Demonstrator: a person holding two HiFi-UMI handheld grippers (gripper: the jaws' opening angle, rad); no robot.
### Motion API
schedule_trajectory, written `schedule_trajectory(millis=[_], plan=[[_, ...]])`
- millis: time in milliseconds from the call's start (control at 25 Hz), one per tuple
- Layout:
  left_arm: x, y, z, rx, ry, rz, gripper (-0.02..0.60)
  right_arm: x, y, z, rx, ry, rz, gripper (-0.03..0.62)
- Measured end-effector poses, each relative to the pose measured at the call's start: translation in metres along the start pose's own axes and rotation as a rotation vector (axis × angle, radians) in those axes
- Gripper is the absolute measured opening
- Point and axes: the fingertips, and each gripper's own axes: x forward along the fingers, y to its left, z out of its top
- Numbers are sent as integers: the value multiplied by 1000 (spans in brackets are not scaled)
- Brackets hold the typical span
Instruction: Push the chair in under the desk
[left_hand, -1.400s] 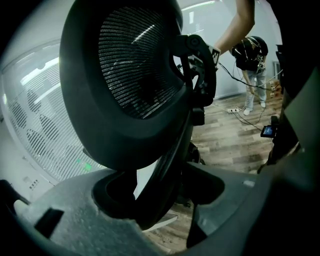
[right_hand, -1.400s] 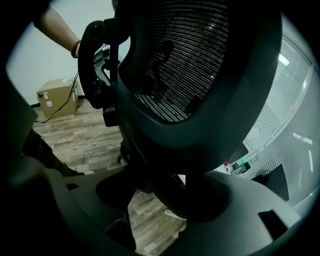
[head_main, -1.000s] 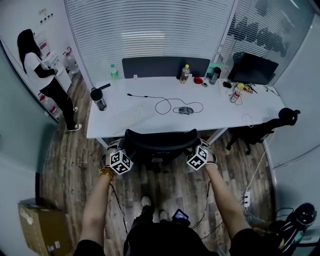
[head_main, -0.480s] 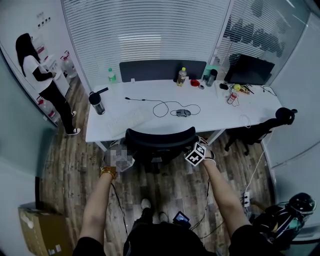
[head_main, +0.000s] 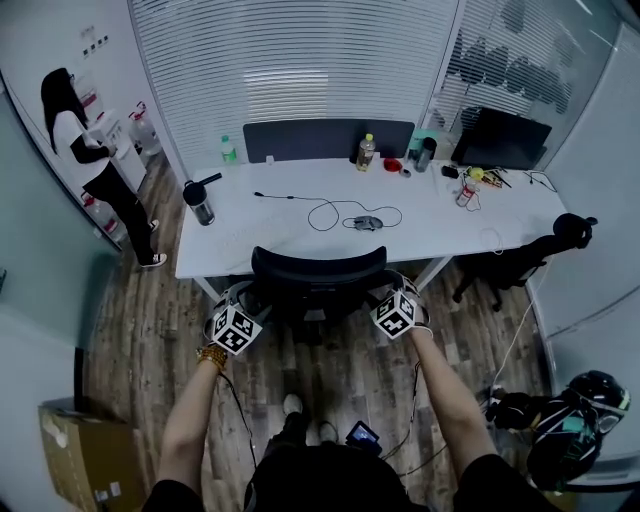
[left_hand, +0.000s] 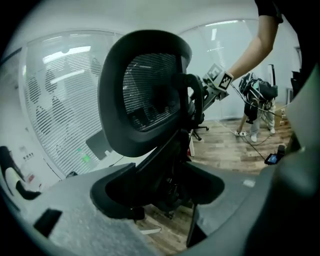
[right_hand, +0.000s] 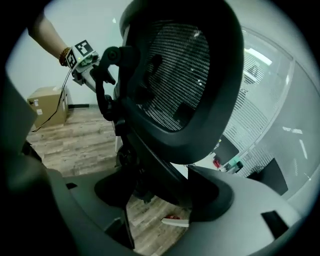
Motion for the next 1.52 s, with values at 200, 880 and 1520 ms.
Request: schedule_trajectory(millis=[200, 880, 1520], plan=[[-19, -17, 18, -61, -62, 38, 277, -27, 5, 0, 47, -57, -25, 310], [-130, -53, 160, -208, -414, 251, 247, -164, 2, 99, 180, -433, -161, 273], [-215, -85, 194, -318, -629, 423, 206, -242, 74, 168, 446, -603, -295, 200]])
